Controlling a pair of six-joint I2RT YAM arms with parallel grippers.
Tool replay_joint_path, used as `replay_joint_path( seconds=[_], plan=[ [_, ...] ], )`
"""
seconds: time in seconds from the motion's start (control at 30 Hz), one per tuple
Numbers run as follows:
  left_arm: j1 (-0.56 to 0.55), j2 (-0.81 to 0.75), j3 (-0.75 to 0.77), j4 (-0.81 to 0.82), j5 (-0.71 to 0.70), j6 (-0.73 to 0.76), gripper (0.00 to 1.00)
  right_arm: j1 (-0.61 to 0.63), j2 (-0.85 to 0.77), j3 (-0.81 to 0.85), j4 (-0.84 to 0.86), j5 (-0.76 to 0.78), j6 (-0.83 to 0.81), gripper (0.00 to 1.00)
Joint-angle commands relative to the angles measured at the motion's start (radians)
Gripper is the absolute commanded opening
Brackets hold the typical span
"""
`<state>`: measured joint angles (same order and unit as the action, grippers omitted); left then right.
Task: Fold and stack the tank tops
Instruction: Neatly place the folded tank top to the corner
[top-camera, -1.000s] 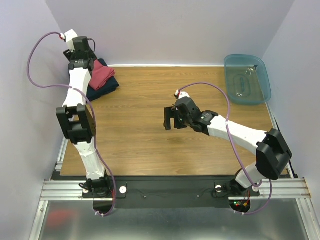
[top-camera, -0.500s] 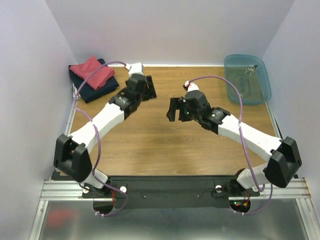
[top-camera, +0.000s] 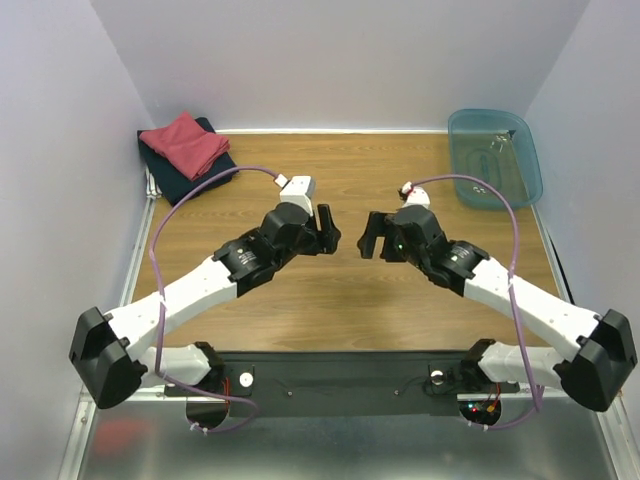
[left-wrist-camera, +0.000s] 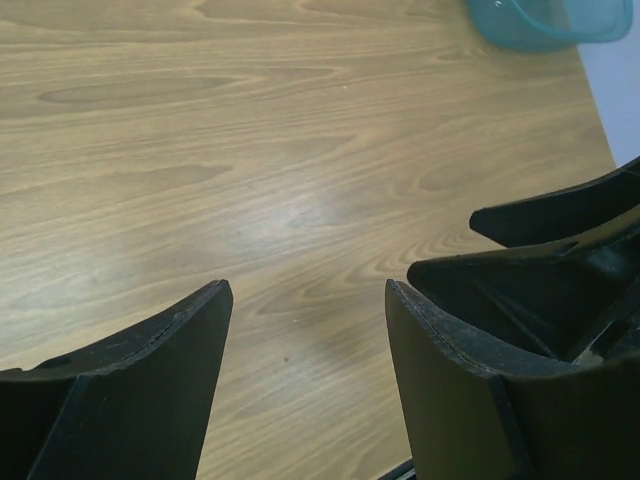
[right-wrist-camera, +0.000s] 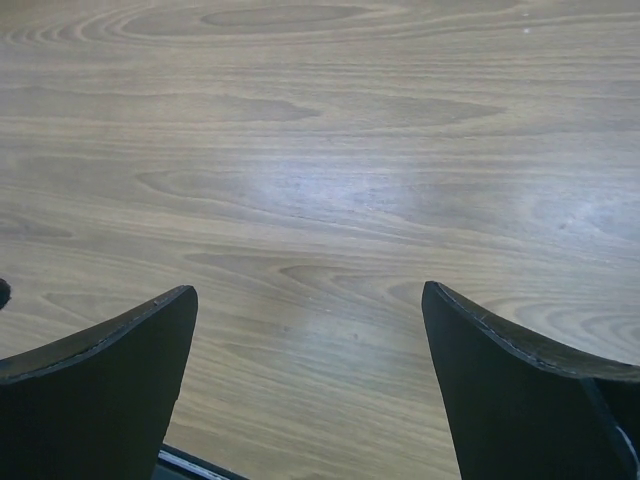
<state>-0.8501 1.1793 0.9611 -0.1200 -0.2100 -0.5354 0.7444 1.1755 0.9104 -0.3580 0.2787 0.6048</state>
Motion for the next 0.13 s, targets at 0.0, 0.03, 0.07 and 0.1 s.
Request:
replay_joint_path(
  seconds=[0.0,0.03,0.07,0.1],
  plan=[
    [-0.020,-0.014,0.019,0.040,0.034,0.034,0.74,-0.007,-0.074,-0.015,0.019,0.073,0.039,1.00],
    [-0.021,-0.009,0.027,0.039,0.035,0.040,0.74,-0.007,-0.077,-0.019,0.017,0.079,0.039,1.00],
    [-0.021,-0.004,0.037,0.036,0.037,0.044,0.74,-0.007,-0.082,-0.021,0.017,0.082,0.041,1.00],
    [-0.023,0.002,0.042,0.034,0.038,0.055,0.74,-0.007,-0.086,-0.027,0.019,0.088,0.047,1.00]
  ],
)
